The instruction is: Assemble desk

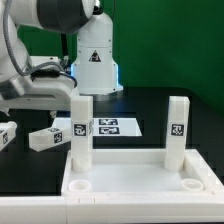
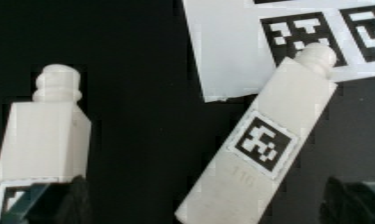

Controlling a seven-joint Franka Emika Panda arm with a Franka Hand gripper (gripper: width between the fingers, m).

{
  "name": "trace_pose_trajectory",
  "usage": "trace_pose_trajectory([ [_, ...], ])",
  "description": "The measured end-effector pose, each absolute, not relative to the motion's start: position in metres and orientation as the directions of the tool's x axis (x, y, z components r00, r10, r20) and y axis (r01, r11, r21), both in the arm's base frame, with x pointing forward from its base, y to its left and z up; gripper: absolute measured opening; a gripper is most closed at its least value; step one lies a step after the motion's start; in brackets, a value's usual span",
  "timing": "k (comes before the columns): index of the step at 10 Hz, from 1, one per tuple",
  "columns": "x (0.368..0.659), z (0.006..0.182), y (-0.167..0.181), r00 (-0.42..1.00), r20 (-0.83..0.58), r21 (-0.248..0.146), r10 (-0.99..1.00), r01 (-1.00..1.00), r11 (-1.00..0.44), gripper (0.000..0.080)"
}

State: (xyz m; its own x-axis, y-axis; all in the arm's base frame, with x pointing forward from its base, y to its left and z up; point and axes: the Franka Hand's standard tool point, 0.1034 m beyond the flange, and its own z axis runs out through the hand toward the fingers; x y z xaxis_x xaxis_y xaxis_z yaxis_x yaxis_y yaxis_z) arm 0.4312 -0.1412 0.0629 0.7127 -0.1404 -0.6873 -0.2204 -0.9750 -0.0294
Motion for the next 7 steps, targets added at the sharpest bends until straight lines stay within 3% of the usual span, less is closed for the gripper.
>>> trace_pose_trajectory([
  [3,0.416,0.056,-0.137,0.531,-0.829,-0.051,-0.172,-0.379,-0.924,0.0649],
  [7,0.412,0.050,-0.136,0.345,-0.933,-0.041,-0.102,-0.382,-0.923,0.0649],
])
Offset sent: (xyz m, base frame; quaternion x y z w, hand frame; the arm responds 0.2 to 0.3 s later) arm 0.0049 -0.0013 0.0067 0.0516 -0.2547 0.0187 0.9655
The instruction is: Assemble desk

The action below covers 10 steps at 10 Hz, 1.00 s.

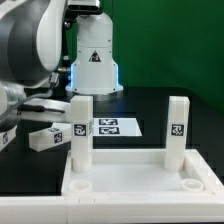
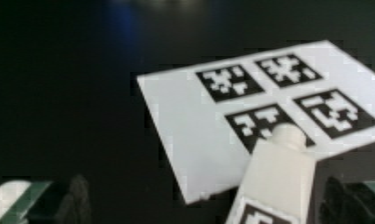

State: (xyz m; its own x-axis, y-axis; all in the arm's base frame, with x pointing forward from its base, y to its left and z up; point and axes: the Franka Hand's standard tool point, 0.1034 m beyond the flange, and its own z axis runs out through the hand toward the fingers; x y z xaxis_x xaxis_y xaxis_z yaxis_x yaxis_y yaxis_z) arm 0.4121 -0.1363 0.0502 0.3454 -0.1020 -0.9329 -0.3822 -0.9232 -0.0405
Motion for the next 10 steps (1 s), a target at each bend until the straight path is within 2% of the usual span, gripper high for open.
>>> trace_pose_trajectory([
  [1,0.412,0.050,-0.136,0.337,-0.934,-0.022,-0.121,-0.392,-0.920,0.0649],
  [2,0.410,0.048,-0.136,0.283,-0.935,0.070,-0.213,-0.443,-0.894,0.0649],
  [3,0.409,0.049,-0.142,0.280,-0.938,0.065,-0.204,-0.435,-0.898,0.0649],
  [4,0.420,0.048,-0.147,0.392,-0.910,-0.012,-0.134,-0.349,-0.937,0.0649],
  [5,0.413,0.058,-0.137,0.385,-0.913,-0.012,-0.137,-0.360,-0.933,0.0649],
  [8,0.409,0.054,-0.138,0.374,-0.917,-0.009,-0.137,-0.363,-0.932,0.0649],
  [9,0.409,0.067,-0.133,0.272,-0.934,0.089,-0.231,-0.450,-0.889,0.0649],
  [10,0.414,0.078,-0.139,0.187,-0.944,0.151,-0.274,-0.494,-0.856,0.0649],
])
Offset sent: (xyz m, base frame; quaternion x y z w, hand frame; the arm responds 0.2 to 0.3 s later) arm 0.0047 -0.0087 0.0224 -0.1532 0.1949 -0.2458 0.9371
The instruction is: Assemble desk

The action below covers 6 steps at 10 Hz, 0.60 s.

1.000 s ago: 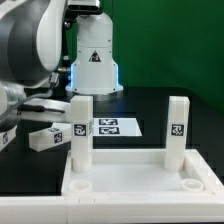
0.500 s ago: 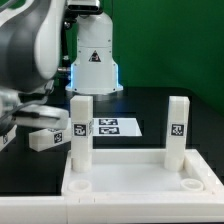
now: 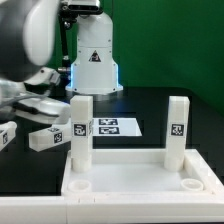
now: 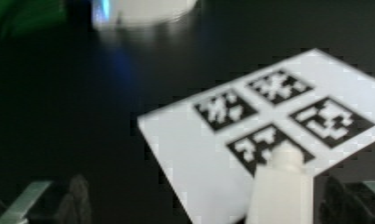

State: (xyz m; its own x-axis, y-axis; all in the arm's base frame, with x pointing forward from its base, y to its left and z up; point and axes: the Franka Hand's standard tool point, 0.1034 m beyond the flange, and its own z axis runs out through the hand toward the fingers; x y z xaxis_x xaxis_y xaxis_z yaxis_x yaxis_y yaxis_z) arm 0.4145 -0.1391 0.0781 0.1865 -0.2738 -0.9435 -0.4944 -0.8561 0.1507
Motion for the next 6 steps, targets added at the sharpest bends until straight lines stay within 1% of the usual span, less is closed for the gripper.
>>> trace_pose_trajectory([
  [1,0.4269,0.0730,-0.1446,0.290,-0.914,0.115,-0.284,-0.486,-0.866,0.0649],
  [2,0.4303,0.0744,-0.1407,0.360,-0.882,0.102,-0.306,-0.486,-0.868,0.0649],
  [3,0.4287,0.0766,-0.1379,0.390,-0.865,0.095,-0.315,-0.489,-0.867,0.0649],
  [5,0.4251,0.0723,-0.1389,0.371,-0.874,0.102,-0.314,-0.492,-0.865,0.0649],
  [6,0.4266,0.0687,-0.1396,0.338,-0.866,0.150,-0.370,-0.529,-0.835,0.0649],
])
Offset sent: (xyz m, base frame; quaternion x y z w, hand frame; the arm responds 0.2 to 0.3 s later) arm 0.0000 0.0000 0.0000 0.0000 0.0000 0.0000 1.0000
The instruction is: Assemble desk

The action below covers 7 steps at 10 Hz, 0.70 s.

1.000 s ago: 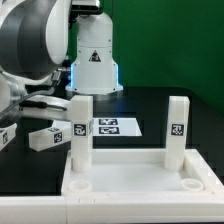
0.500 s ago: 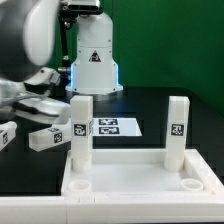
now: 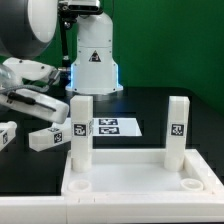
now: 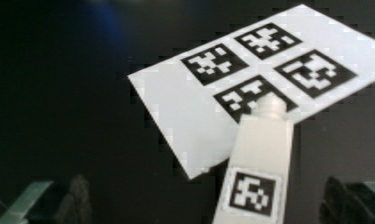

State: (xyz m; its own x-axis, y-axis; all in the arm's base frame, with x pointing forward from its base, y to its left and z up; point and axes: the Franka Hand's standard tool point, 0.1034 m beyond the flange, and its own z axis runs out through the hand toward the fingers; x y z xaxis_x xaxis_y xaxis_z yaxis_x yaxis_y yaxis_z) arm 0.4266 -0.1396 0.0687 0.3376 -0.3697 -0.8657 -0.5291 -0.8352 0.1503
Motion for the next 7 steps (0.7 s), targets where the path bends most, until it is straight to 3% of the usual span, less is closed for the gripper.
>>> trace_pose_trajectory([
  [2,0.443,0.064,-0.146,0.355,-0.844,0.154,-0.402,-0.558,-0.815,0.0649],
  [3,0.448,0.061,-0.147,0.410,-0.835,0.108,-0.368,-0.534,-0.838,0.0649],
  [7,0.448,0.060,-0.146,0.407,-0.835,0.111,-0.371,-0.534,-0.838,0.0649],
])
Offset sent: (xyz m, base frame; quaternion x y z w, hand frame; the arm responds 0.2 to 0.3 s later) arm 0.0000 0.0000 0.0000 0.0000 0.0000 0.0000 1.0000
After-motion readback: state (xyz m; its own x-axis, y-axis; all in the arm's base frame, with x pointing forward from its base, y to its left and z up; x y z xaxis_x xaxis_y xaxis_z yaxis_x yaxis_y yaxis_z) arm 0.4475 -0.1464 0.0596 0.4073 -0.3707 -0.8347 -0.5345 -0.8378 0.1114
